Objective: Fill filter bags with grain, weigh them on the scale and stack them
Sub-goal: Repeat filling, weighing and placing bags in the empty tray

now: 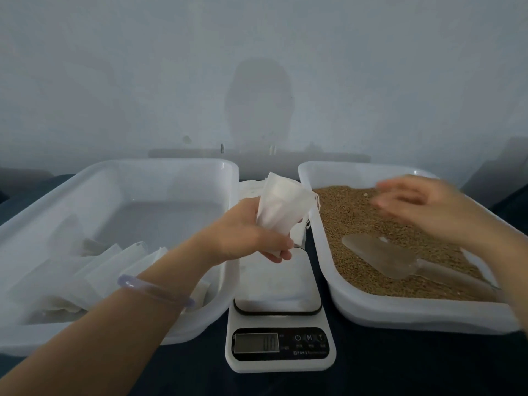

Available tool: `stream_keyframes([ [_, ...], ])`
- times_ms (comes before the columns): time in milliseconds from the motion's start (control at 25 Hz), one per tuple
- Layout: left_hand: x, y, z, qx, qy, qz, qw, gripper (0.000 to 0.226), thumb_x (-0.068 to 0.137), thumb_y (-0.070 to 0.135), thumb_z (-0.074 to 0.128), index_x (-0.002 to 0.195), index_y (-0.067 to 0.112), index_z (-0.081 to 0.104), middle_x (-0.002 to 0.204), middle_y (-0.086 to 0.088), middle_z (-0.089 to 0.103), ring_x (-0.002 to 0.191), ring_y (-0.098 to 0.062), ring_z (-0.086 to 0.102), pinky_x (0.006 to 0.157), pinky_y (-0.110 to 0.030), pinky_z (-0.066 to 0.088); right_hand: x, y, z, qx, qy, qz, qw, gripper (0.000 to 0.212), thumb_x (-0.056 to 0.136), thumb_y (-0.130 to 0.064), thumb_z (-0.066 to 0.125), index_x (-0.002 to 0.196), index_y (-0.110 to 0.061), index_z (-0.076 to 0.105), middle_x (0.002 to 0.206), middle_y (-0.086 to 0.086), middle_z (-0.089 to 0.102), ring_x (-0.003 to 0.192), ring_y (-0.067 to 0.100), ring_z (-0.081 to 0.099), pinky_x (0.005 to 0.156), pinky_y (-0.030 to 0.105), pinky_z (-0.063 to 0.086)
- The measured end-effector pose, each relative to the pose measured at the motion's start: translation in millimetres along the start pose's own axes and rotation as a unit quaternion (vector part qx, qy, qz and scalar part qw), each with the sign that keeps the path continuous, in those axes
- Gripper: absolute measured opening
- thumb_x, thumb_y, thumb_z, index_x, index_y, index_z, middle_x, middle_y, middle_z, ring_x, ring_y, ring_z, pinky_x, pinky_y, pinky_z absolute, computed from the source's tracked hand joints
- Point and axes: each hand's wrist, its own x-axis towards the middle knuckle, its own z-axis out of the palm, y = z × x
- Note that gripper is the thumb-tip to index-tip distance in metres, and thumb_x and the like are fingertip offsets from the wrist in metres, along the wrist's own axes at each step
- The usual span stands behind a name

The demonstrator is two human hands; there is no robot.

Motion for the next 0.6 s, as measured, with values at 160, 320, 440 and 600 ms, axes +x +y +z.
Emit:
stream_keyframes([
  [160, 3, -2, 3, 0.011, 0.013, -0.004, 1.0, 0.025, 0.079, -0.008, 0.066, 0.097, 0.009, 0.06, 0.06, 0.003, 0.066, 0.065, -0.02, 0.07, 0.065, -0.033, 0.059, -12, 74, -34, -0.241, -0.17, 0.19, 0.936, 0.059, 0.059, -0.061, 0.072, 0.107, -0.027, 0.062, 0.111, -0.013, 0.062, 0.102, 0.007, 0.058, 0.096, 0.03, 0.045],
  [320, 4, -4, 3, 0.002, 0.015, -0.003, 1.0, 0.026, 0.078, -0.008, 0.067, 0.097, 0.01, 0.061, 0.062, 0.003, 0.067, 0.066, -0.02, 0.07, 0.064, -0.03, 0.058, -21, 104, -26, -0.22, -0.147, 0.173, 0.949, 0.013, 0.067, -0.038, 0.082, 0.075, -0.037, 0.071, 0.081, -0.015, 0.069, 0.083, 0.008, 0.064, 0.076, 0.025, 0.048],
  [440, 3, -4, 4, -0.006, 0.022, -0.001, 1.0, 0.029, 0.069, 0.001, 0.073, 0.094, 0.011, 0.062, 0.062, 0.002, 0.067, 0.068, -0.021, 0.07, 0.064, -0.03, 0.058, -19, 102, -21, -0.226, -0.116, 0.136, 0.958, 0.011, 0.073, -0.038, 0.078, 0.078, -0.035, 0.069, 0.081, -0.013, 0.067, 0.08, 0.007, 0.062, 0.071, 0.023, 0.045],
  [600, 4, -6, 4, -0.002, 0.026, 0.002, 1.0, 0.026, 0.076, -0.006, 0.07, 0.094, 0.01, 0.062, 0.062, 0.003, 0.066, 0.069, -0.021, 0.071, 0.064, -0.03, 0.057, -23, 88, -20, -0.206, -0.101, 0.088, 0.969, 0.019, 0.071, -0.035, 0.079, 0.083, -0.038, 0.066, 0.089, -0.018, 0.065, 0.087, 0.002, 0.058, 0.078, 0.025, 0.044],
])
